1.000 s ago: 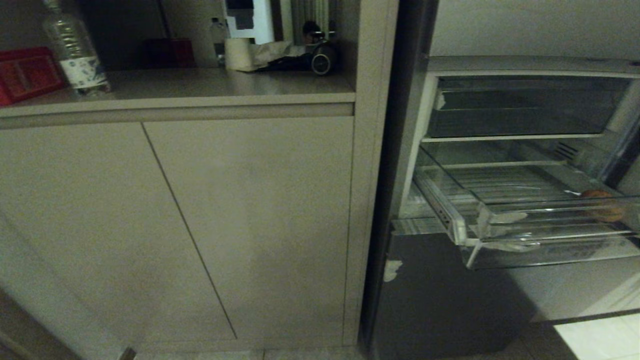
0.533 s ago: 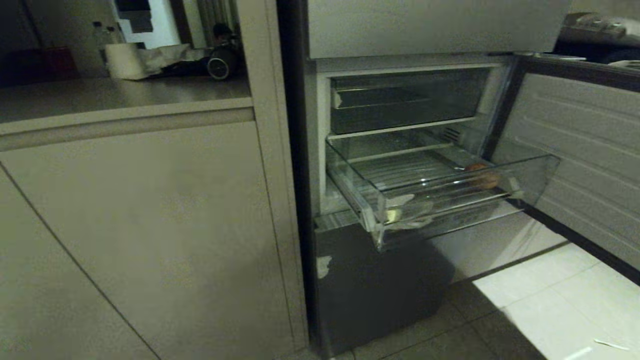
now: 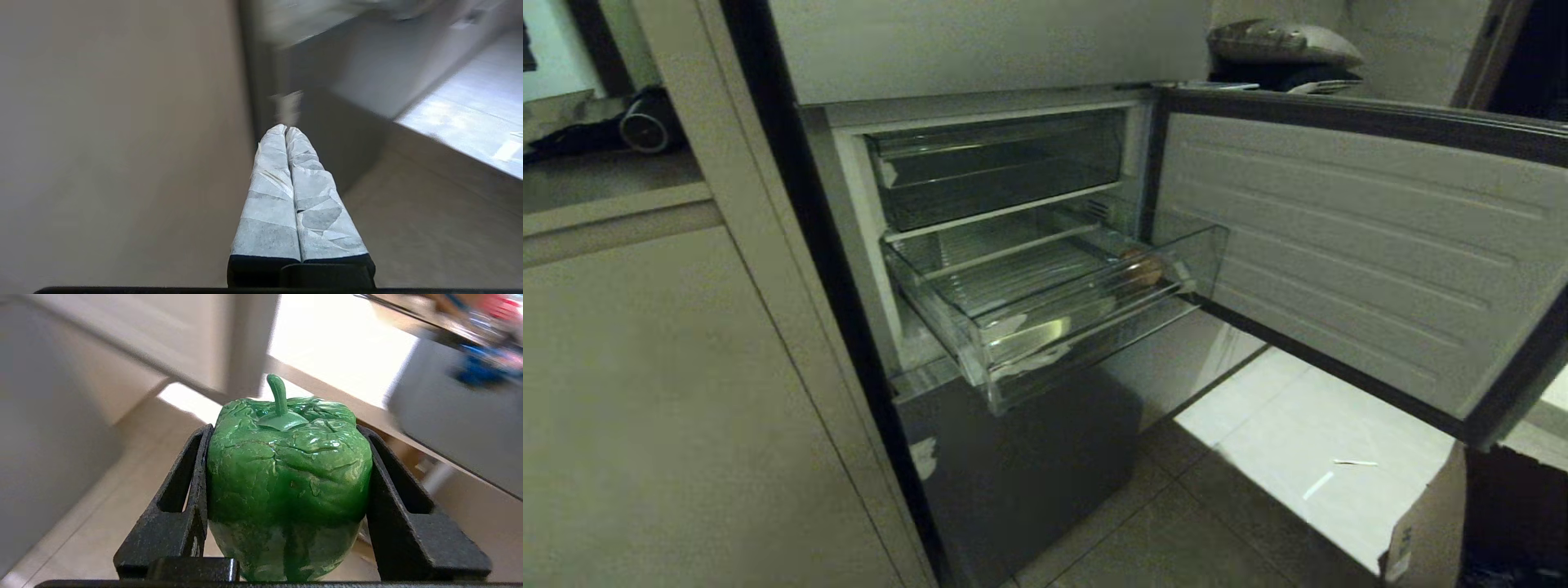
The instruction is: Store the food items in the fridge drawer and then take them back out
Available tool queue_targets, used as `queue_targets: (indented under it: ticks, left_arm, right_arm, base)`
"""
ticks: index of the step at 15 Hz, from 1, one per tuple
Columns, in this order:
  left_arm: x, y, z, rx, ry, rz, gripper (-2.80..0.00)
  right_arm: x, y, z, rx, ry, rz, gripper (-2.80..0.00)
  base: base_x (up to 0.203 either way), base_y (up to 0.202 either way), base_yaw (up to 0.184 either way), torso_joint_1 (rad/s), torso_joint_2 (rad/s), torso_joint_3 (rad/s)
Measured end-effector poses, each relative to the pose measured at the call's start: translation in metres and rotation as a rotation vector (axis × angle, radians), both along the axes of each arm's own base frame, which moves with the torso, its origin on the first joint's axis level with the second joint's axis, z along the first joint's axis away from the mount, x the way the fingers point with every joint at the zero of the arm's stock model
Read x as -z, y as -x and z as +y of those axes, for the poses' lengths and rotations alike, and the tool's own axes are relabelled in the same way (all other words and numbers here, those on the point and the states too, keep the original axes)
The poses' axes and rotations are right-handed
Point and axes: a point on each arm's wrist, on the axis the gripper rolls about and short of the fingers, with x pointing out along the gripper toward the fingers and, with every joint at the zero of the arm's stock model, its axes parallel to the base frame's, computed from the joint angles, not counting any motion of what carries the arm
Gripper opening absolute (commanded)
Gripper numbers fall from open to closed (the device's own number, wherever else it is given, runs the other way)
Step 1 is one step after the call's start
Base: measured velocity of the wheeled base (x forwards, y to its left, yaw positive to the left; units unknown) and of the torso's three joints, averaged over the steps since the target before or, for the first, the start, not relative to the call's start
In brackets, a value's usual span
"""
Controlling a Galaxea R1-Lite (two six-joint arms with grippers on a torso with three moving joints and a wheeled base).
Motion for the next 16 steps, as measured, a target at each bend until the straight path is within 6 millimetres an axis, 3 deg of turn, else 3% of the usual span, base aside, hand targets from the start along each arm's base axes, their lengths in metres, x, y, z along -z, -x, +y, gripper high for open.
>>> queue_targets:
  ticks: [4,6,11,16]
  left_arm:
    - [0.000,0.000,0.000,0.000,0.000,0.000,-2.80]
    - [0.000,0.000,0.000,-0.001,0.000,0.000,-2.80]
    - [0.000,0.000,0.000,0.000,0.000,0.000,-2.80]
    - [0.000,0.000,0.000,0.000,0.000,0.000,-2.80]
  right_arm:
    - [0.003,-0.017,-0.010,0.023,0.011,-0.067,-2.80]
    - [0.000,-0.029,-0.025,0.110,0.013,-0.073,-2.80]
    - [-0.019,-0.056,-0.097,0.399,0.014,-0.075,-2.80]
    - [-0.001,-0.066,-0.181,0.581,0.006,-0.074,-2.80]
  base:
    - [0.002,0.002,-0.056,0.001,0.00,0.000]
    - [0.000,0.000,0.000,0.000,0.00,0.000]
    - [0.000,0.000,0.000,0.000,0.00,0.000]
    - [0.000,0.000,0.000,0.000,0.00,0.000]
